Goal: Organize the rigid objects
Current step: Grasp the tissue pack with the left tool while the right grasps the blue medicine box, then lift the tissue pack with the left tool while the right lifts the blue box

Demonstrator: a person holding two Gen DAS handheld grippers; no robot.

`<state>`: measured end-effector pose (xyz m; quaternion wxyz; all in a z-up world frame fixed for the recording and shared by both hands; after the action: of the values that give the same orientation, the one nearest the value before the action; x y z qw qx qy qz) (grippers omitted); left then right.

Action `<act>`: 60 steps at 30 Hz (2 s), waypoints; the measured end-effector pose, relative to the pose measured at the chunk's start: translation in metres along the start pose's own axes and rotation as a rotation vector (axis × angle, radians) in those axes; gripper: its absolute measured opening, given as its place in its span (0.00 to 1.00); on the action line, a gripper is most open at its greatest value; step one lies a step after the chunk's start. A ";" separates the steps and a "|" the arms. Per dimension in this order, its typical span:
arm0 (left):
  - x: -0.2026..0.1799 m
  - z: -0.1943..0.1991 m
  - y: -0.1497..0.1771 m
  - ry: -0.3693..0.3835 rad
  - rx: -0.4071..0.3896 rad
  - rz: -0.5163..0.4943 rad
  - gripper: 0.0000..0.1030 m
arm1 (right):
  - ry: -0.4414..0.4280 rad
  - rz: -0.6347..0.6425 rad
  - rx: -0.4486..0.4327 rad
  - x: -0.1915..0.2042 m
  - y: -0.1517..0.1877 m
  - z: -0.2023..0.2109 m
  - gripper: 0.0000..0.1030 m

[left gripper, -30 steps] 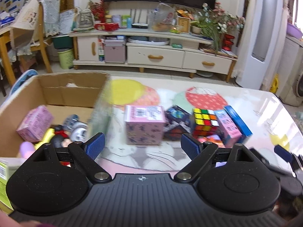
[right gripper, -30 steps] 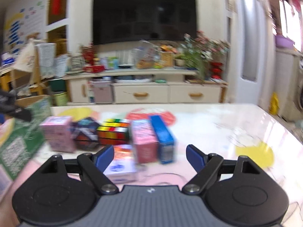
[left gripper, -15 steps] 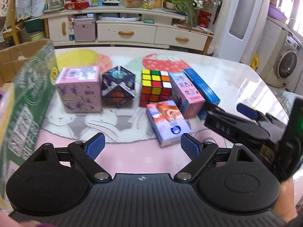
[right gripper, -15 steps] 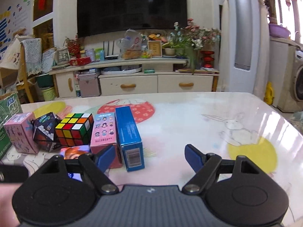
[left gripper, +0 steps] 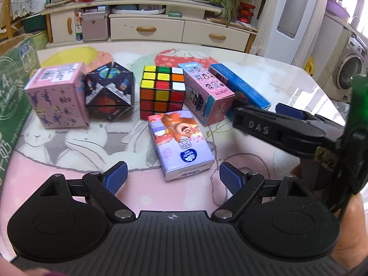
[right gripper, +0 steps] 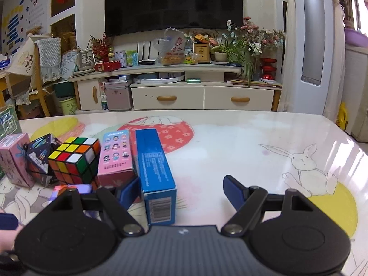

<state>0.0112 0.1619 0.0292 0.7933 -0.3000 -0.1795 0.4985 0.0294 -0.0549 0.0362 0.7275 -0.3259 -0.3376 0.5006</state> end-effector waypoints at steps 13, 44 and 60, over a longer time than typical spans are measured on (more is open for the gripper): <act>-0.015 -0.032 -0.019 -0.104 -0.008 0.007 0.99 | -0.059 -0.031 0.021 -0.006 -0.009 -0.011 0.76; -0.004 -0.025 -0.001 -0.142 -0.055 -0.040 0.61 | -0.009 -0.021 0.003 -0.005 0.015 0.024 0.23; 0.008 -0.007 0.019 -0.108 -0.052 -0.047 0.61 | 0.028 -0.034 0.015 0.010 0.044 0.066 0.23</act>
<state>0.0059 0.1733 0.0113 0.7859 -0.2889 -0.2421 0.4902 -0.0445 -0.0232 0.0389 0.7431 -0.3216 -0.3290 0.4859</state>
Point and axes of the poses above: each gripper's, at about its wrist camera, not at the fingertips, and z roughly against the way its jaws point, x to its left, y to its underside, the point moved 1 cm from there along -z, roughly the way its jaws point, and after that the axes turned 9 degrees about -z, right-handed, at the moved point
